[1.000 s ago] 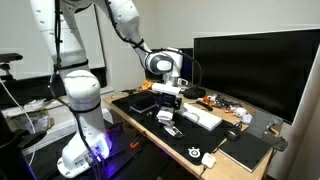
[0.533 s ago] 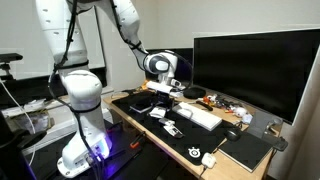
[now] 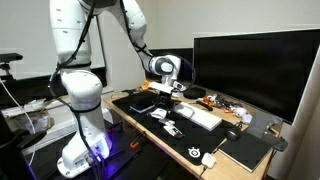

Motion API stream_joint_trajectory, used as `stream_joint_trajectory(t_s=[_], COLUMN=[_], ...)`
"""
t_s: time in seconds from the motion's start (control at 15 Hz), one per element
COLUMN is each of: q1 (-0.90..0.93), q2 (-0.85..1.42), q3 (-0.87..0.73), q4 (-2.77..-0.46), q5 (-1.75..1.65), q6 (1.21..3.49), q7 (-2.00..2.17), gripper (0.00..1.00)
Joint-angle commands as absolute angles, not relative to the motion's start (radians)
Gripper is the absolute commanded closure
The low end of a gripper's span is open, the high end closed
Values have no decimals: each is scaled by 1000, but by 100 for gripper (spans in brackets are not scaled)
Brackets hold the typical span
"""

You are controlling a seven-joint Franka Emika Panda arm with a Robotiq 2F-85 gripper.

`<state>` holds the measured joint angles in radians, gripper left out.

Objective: Move the white box to the left.

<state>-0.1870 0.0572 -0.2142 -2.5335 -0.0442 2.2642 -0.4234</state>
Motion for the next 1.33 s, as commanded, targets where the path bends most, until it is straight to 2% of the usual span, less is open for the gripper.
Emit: stream_joint_trajectory(t_s=[0.0, 1.13, 1.2, 1.27], q1=[-195, -231, -231, -232], q2=[118, 261, 262, 262], q3=[-200, -195, -195, -196], q4=[-2479, -2399, -2399, -2399], q5=[-13, 40, 39, 40], q6=[2226, 2268, 2269, 2268], q7=[-388, -352, -353, -353], gripper=[32, 32, 21, 16])
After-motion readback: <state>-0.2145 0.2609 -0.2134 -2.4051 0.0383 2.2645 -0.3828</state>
